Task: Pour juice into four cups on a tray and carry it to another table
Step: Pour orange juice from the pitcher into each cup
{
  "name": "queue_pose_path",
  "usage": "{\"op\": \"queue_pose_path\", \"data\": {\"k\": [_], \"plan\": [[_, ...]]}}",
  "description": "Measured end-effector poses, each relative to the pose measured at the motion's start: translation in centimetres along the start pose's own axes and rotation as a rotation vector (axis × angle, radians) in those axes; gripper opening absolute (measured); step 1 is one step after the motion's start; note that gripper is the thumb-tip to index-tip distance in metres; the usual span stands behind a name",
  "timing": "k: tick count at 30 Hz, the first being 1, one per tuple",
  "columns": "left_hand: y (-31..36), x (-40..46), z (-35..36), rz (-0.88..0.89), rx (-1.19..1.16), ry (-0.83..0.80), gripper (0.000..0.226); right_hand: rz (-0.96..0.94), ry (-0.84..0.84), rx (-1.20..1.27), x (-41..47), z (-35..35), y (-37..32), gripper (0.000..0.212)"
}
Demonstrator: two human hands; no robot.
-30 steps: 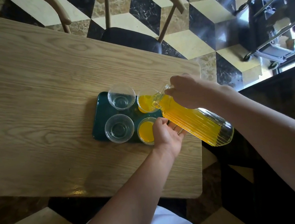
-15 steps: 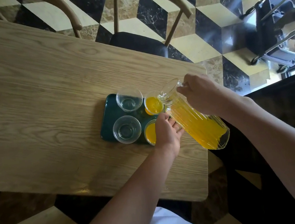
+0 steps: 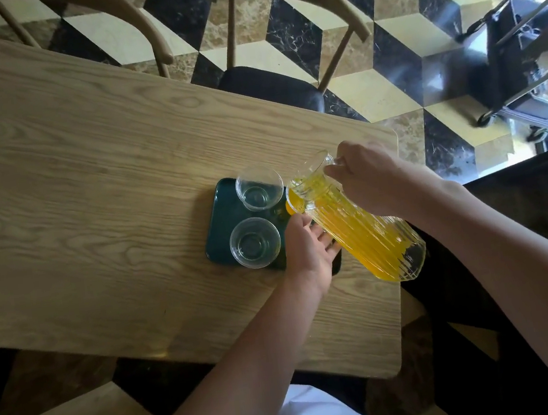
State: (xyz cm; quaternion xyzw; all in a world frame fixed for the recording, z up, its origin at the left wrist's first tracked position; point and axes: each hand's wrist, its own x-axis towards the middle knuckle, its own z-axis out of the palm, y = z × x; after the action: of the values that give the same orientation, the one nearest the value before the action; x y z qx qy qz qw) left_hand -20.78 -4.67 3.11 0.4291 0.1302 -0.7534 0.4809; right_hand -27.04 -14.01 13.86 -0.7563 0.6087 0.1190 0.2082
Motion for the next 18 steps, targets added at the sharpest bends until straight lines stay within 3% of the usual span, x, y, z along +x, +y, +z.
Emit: {"op": "queue_pose_path", "data": {"k": [6,12,18], "plan": [[0.8,0.0,-0.8,0.008,-0.056,-0.005,0.053,-0.03,-0.005,-0.032,0.8,0.6,-1.3,0.03],[1.7,0.5,-1.2,-0.024,-0.084,-0.008,0.079,-0.055,-0.06,-0.063,1.7,0.7,-2.8,0.029],[1.6,0.6,-1.4,-0.014,-0.108,0.014,0.045,-0.04,-0.1,-0.064,2.2,0.9,-3.4,0.023]]}}
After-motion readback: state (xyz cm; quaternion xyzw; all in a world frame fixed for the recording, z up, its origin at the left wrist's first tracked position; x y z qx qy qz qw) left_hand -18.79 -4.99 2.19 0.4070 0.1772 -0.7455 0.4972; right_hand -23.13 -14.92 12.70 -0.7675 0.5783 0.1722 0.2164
